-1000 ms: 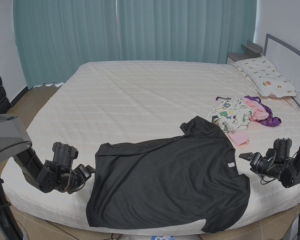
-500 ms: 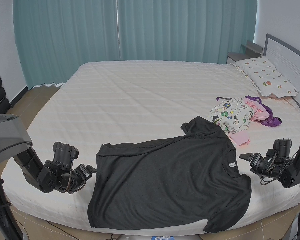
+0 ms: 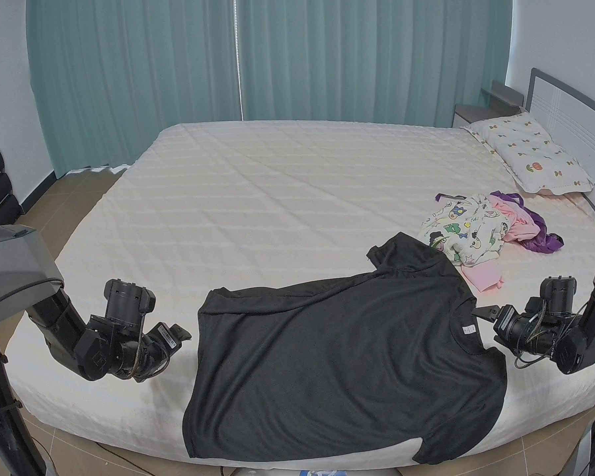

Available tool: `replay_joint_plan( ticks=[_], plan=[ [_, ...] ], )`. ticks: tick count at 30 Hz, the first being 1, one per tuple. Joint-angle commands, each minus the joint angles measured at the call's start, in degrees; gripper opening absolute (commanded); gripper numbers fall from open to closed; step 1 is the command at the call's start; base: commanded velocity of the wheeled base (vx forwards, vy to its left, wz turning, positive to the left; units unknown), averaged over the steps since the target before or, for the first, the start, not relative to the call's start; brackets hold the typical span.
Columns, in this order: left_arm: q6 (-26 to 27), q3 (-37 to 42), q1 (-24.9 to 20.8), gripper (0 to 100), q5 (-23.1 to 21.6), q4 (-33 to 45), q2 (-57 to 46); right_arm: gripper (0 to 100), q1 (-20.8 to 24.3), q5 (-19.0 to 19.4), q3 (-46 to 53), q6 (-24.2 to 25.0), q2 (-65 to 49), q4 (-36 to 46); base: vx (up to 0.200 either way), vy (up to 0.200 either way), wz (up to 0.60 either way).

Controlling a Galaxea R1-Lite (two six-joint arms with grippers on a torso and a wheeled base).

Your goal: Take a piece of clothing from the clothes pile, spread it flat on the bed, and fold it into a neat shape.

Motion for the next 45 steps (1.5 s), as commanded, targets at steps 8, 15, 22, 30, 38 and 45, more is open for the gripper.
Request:
replay_joint_plan(
  ticks=[8,15,22,30,38,45],
  plan=[
    [-4.93,-2.22,-0.23,100,-0.54,0.00,-0.39,100,0.80,0.04,0.47,0.07,0.12,-0.01,0.000,0.000,0.00],
    [-4.75,-1.96,-1.99,100,-0.27,0.00,-0.21,100,1.24,0.04,0.56,0.07,0.03,-0.01,0.200,0.000,0.00],
    [-4.75,-2.58,-2.34,100,-0.01,0.08,0.23,100,1.85,0.04,0.56,0.16,0.03,-0.01,0.057,0.000,0.00],
    [-4.66,-6.18,-2.43,100,0.08,0.26,0.41,100,1.94,0.04,0.56,0.16,-0.06,-0.01,0.000,0.000,0.00],
    [-4.75,-15.14,-4.36,100,0.17,0.79,8.84,100,1.94,0.04,0.56,0.16,0.12,-0.01,0.000,0.000,0.00],
    [-4.75,-21.30,-4.27,100,2.28,0.79,13.68,100,1.94,0.04,0.56,0.16,0.12,-0.01,0.000,0.000,0.00]
  ],
)
